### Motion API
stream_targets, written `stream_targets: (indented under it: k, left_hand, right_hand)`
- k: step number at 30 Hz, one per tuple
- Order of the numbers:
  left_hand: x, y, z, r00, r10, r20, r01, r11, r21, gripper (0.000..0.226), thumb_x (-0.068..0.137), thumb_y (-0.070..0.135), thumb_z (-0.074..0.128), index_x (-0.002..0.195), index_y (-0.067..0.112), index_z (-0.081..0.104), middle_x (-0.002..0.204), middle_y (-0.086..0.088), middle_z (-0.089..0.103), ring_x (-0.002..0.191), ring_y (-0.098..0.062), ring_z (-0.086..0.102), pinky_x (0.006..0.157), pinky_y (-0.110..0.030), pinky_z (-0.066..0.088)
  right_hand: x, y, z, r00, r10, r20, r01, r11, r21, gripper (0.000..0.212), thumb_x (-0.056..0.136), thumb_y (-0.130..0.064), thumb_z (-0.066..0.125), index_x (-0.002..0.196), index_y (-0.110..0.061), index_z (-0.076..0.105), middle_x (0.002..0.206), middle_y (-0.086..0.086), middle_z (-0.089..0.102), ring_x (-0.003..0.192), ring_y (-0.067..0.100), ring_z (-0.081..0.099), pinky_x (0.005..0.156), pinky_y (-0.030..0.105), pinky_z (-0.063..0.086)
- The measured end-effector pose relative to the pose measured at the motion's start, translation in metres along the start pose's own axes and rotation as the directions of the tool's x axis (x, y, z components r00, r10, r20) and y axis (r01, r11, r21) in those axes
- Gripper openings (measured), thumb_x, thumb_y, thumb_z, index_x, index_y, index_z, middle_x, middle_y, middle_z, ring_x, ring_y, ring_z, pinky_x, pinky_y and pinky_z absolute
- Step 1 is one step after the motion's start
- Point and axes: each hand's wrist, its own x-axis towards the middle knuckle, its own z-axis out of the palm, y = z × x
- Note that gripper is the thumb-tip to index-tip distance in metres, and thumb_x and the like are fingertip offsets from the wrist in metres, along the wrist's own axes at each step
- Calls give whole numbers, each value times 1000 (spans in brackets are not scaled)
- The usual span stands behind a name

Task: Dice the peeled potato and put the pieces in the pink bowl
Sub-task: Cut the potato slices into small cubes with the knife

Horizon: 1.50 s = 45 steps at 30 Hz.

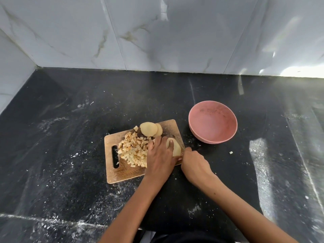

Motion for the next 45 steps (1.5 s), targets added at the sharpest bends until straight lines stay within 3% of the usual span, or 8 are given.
stream_targets:
  k: [11, 16, 24, 29, 33, 38, 42, 45]
  left_hand:
    - [-4, 2, 4, 999, -53, 12, 53, 999, 11, 52, 65, 51, 80, 100, 13, 74, 109, -10, 67, 110, -32, 60, 91, -43, 24]
    - [-9, 1, 4, 998, -62, 24, 61, 998, 18, 51, 67, 51, 79, 100, 12, 75, 110, -13, 67, 110, -33, 59, 92, -45, 25]
    - [-13, 4, 3, 999, -43, 28, 41, 997, 64, 53, 64, 42, 84, 103, 7, 74, 115, -15, 69, 113, -34, 61, 96, -50, 24]
    - [-17, 4, 6, 998, -37, 46, 35, 998, 47, 56, 65, 33, 86, 111, 5, 70, 120, -15, 66, 122, -32, 57, 99, -59, 39]
    - [-17, 3, 6, 996, -66, 60, 66, 998, -6, 54, 69, 29, 84, 116, 7, 68, 126, -14, 63, 129, -31, 50, 106, -59, 24]
    - [-16, 4, 5, 991, -98, 87, 102, 994, -47, 51, 72, 30, 82, 116, 8, 68, 127, -13, 62, 132, -31, 46, 107, -62, 26]
    - [-17, 5, 2, 987, -107, 116, 115, 991, -62, 51, 84, 35, 70, 128, 11, 60, 139, -12, 52, 142, -29, 32, 113, -52, -9]
    - [-16, 3, -2, 985, -101, 142, 108, 993, -43, 50, 84, 37, 70, 125, 12, 62, 137, -12, 55, 141, -29, 33, 111, -49, -15]
  right_hand:
    - [-33, 51, 24, 998, -35, 59, 34, 999, 19, 21, 105, -28, 26, 106, -12, 39, 96, 10, 59, 96, 30, 61, 71, 38, 44]
    - [-42, 51, 12, 991, -126, -40, 131, 981, 143, 25, 104, -34, 25, 90, -16, 34, 75, 3, 51, 73, 24, 54, 64, 35, 41]
    - [-7, 15, -1, 991, -124, -50, 129, 984, 124, 22, 102, -24, 31, 115, -9, 41, 107, 17, 60, 95, 34, 60, 74, 42, 48]
    - [-2, 8, 1, 994, -105, -4, 105, 991, 85, 29, 101, -21, 33, 126, -7, 40, 113, 17, 59, 99, 33, 60, 77, 42, 50]
    - [1, -4, 3, 999, -51, -15, 52, 997, 53, 35, 100, -16, 39, 133, -5, 38, 120, 17, 57, 107, 32, 59, 82, 40, 49]
    - [-3, -1, 8, 1000, -28, -9, 28, 999, 15, 35, 97, -10, 39, 132, -5, 37, 122, 17, 57, 109, 33, 59, 83, 40, 48]
    - [-22, 22, 14, 998, 9, 67, -9, 1000, -5, 26, 102, -17, 35, 126, -8, 37, 116, 15, 58, 105, 31, 60, 77, 39, 47]
    - [-39, 38, 22, 996, -5, 85, 5, 1000, -5, 16, 104, -24, 29, 108, -11, 37, 108, 13, 60, 99, 30, 60, 69, 37, 42]
